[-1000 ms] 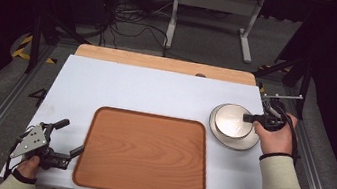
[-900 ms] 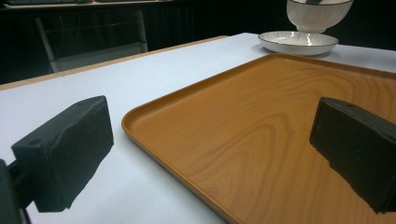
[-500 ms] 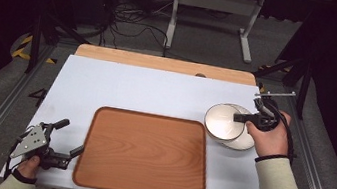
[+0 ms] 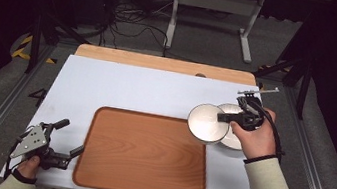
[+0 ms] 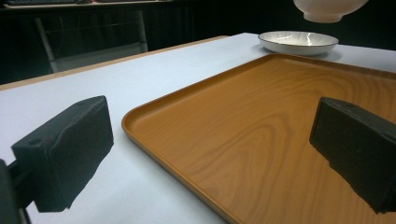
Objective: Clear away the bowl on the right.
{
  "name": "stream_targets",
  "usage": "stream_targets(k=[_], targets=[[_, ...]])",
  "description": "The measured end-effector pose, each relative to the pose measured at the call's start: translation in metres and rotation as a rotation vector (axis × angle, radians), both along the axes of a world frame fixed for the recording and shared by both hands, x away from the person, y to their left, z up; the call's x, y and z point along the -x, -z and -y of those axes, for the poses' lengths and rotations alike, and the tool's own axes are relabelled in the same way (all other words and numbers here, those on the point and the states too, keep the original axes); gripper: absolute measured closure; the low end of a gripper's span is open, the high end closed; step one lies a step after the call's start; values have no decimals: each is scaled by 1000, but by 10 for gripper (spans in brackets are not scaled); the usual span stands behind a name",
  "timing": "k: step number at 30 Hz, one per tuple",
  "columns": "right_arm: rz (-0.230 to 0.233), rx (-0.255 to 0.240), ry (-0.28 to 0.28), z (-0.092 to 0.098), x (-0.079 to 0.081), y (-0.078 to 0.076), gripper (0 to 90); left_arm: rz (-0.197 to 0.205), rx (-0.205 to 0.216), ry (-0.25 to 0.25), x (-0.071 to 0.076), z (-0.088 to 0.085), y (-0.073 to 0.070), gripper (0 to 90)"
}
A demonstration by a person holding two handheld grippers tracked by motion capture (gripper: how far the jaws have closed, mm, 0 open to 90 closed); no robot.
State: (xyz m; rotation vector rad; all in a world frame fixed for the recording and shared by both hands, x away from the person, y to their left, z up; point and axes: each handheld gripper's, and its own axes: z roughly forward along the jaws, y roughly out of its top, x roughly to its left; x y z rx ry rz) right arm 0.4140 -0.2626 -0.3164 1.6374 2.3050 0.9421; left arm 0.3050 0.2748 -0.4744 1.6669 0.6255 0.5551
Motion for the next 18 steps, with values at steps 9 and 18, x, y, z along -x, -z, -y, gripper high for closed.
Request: stream_targets(k=[9,18], targets=[[-13,-16,-47,-29,3,-5,805,0,0,1,0,0,0,3],[-17,-27,-102,-56,7,-8,804,0,-1,1,0,0,0,3]])
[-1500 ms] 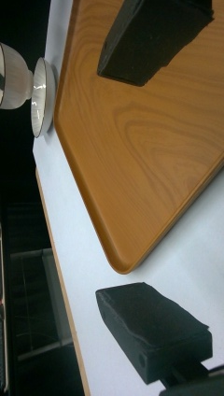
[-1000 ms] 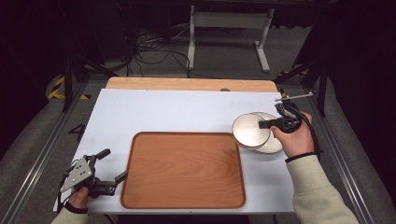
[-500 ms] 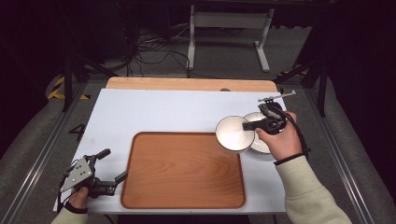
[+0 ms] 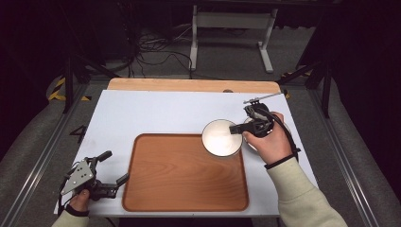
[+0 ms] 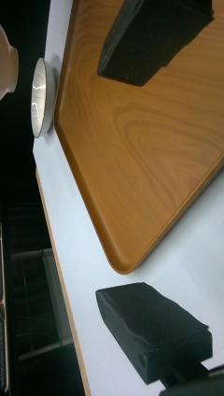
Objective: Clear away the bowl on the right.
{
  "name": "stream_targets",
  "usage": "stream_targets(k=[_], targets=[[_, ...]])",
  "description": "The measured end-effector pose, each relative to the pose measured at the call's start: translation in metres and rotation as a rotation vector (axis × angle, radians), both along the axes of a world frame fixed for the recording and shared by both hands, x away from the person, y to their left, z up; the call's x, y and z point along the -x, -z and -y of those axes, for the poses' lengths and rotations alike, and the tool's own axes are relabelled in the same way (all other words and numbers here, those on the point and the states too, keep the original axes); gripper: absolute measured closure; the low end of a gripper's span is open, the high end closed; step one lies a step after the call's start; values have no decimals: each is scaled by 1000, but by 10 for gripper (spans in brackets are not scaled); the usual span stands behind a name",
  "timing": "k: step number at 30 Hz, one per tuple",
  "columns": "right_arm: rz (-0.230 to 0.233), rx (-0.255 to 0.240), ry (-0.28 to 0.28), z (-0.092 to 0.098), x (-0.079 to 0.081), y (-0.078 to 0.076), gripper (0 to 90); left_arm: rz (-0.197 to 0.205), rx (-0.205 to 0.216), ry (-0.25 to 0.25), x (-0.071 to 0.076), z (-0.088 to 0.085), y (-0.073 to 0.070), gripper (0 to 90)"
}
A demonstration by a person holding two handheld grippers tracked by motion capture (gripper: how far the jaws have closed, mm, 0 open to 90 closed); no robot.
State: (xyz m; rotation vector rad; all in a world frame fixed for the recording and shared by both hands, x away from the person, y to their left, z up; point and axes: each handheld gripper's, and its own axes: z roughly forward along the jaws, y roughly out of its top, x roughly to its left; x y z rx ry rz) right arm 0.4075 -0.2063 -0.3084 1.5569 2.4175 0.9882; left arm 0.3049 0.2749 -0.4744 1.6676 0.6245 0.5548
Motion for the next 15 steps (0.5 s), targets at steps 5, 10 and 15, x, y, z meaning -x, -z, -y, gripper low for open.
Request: stream_targets(k=[5,10,15], targets=[[-5,-2,-25,-14,1,0,803,-1,8,-1,0,-1,0,3],[-11,-13,-49,-28,1,2,803,1,5,0,0,0,0,3],[-16,-16,-73,-41,2,3,803,2,5,0,0,0,0,3]])
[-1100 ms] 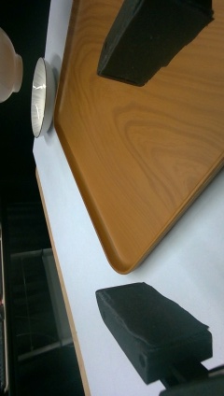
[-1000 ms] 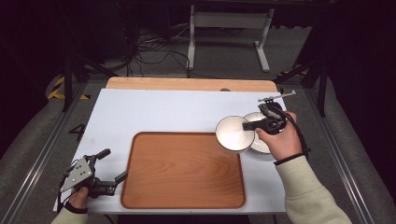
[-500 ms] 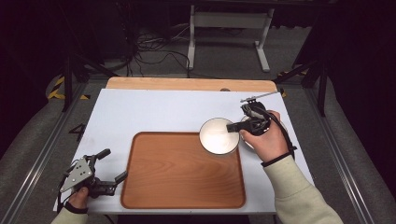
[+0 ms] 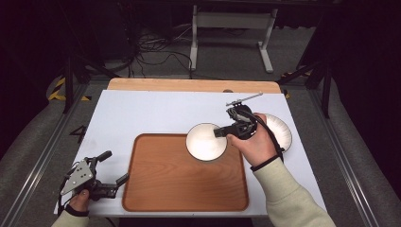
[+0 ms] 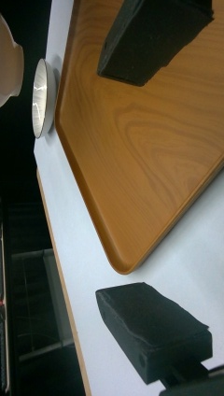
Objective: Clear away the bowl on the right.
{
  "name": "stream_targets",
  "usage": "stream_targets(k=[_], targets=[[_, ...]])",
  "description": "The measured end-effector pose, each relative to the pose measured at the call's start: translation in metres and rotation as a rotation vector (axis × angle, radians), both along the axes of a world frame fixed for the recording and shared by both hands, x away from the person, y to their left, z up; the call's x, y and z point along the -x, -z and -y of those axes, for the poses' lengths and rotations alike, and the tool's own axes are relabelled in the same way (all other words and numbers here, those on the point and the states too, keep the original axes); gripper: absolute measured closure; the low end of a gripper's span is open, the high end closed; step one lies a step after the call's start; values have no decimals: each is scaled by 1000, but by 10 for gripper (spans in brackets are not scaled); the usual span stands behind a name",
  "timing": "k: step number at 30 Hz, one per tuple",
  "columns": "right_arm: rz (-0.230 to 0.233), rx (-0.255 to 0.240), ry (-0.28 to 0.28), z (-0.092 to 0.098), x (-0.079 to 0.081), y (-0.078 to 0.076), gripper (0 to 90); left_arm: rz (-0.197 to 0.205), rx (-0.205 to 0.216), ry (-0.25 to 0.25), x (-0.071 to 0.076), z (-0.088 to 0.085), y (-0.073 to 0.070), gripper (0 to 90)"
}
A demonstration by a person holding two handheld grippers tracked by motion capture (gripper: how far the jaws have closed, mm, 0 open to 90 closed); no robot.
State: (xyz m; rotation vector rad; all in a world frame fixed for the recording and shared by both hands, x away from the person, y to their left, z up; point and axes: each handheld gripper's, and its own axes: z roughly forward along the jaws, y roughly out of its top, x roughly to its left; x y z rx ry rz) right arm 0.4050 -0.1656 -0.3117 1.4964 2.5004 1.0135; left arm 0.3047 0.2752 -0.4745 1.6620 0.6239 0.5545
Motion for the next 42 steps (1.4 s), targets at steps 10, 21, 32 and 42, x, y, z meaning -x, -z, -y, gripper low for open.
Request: stream_targets(k=[10,21,32,42], targets=[[-20,-26,-37,-20,1,4,801,0,0,0,0,0,0,3],[-54,-39,-32,-33,-2,23,799,0,-2,1,0,0,0,3],[-102,-30,-43,-44,-5,53,798,0,-1,1,0,0,0,3],[-128,-21,-48,-49,-6,72,796,0,-1,1,0,0,0,3]])
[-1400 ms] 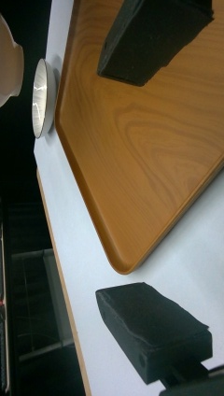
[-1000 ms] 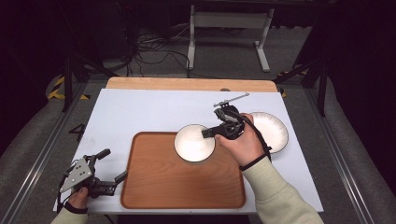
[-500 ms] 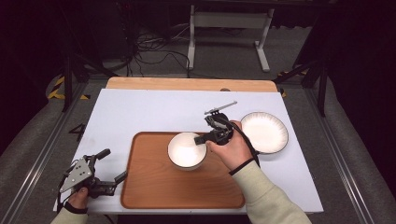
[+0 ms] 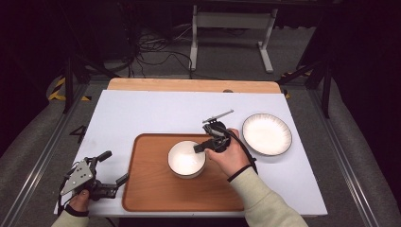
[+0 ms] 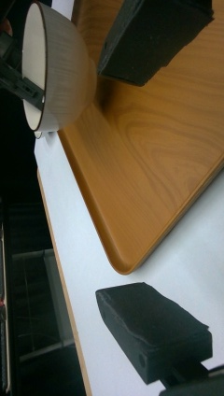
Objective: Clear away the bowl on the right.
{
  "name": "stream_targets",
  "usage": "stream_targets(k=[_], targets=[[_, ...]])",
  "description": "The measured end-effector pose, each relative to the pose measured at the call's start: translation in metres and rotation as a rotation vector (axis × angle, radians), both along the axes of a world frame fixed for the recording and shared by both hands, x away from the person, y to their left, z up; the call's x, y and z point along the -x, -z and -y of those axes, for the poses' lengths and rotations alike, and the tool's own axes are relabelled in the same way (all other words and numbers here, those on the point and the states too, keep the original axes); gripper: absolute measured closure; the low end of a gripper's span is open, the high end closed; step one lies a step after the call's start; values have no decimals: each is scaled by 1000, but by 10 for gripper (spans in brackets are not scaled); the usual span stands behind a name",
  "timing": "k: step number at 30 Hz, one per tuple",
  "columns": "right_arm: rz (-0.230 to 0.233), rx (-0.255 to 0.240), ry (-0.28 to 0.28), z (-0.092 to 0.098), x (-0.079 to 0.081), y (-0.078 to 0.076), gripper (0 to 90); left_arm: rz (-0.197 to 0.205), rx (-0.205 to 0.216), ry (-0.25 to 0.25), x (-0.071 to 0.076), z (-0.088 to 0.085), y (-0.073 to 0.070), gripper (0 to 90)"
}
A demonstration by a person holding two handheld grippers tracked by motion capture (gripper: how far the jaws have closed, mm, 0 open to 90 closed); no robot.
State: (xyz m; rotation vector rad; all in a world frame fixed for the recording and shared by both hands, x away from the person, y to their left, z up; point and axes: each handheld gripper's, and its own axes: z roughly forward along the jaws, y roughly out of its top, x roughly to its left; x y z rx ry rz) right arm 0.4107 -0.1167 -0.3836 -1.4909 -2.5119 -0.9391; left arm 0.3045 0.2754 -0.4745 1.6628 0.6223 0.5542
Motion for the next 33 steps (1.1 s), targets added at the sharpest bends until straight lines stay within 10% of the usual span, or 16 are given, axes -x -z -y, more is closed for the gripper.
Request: stream_targets(k=[33], targets=[[-12,-22,-10,2,0,31,778,0,-2,0,0,0,0,2]])
